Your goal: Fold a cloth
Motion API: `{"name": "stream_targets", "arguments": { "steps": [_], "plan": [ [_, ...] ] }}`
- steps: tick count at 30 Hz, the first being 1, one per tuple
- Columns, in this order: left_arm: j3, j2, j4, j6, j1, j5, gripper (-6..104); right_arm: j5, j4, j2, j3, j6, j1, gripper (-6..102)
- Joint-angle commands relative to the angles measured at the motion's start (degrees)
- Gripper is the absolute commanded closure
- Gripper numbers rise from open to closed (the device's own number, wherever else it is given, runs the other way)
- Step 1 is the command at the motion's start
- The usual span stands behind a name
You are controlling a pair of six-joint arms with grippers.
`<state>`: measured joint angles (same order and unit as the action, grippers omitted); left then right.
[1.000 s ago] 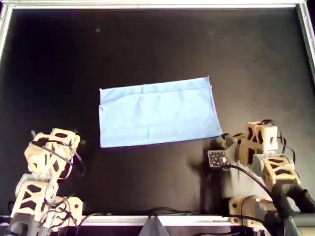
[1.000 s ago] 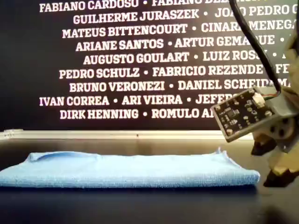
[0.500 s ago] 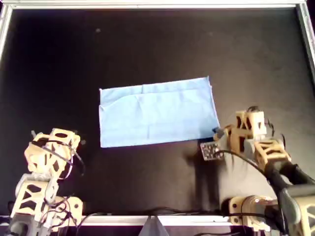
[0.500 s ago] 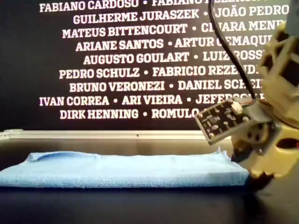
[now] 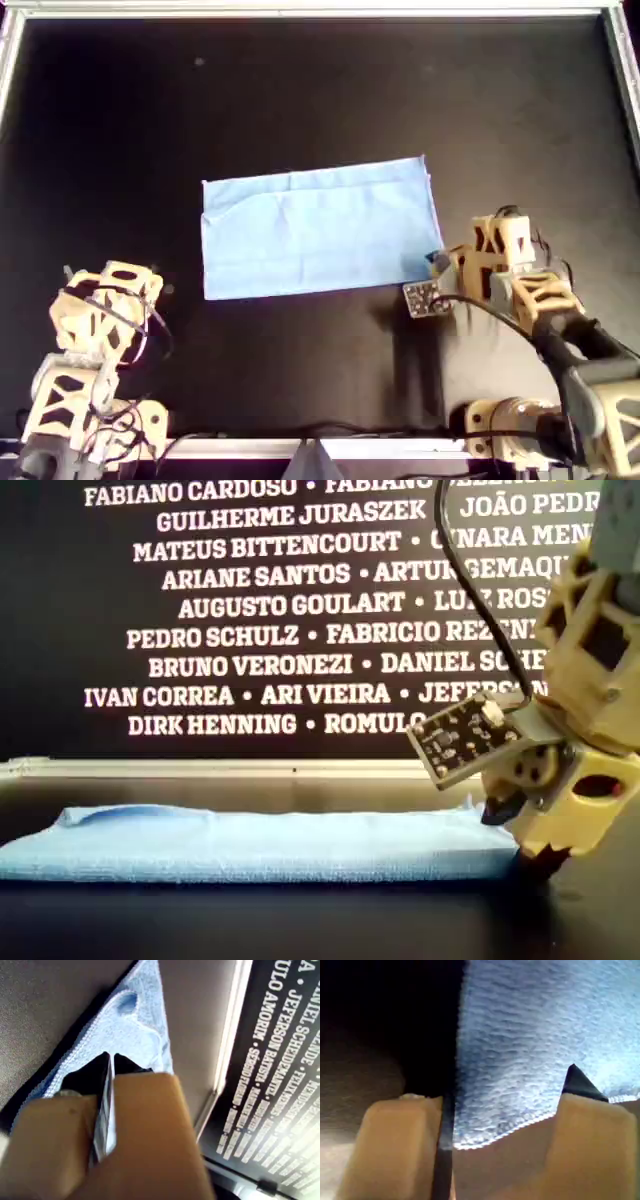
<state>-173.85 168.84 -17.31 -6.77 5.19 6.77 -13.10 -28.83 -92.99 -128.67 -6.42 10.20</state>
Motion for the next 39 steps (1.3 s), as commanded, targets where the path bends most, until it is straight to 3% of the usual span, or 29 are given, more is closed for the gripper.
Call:
{"name": "stream_targets", "arguments": {
  "steps": [1,12,21,34,39],
  "plan": [
    [0.4,0.2,0.4,0.4,-0.7,0.3,95,0.4,0.1,0.0,4.0,-0.09,-0.1,9],
    [0.4,0.2,0.4,0.4,-0.7,0.3,95,0.4,0.0,0.1,4.0,0.00,-0.7,12],
    [0.4,0.4,0.4,0.4,-0.7,0.3,95,-0.5,0.2,0.0,4.0,-0.18,-0.8,56],
    [0.4,0.2,0.4,0.4,-0.7,0.3,95,-0.5,0.3,1.7,5.9,-0.88,-0.1,62],
    [0.4,0.3,0.4,0.4,-0.7,0.3,95,-0.6,0.3,1.8,5.9,-0.88,-0.1,86]
  ]
}}
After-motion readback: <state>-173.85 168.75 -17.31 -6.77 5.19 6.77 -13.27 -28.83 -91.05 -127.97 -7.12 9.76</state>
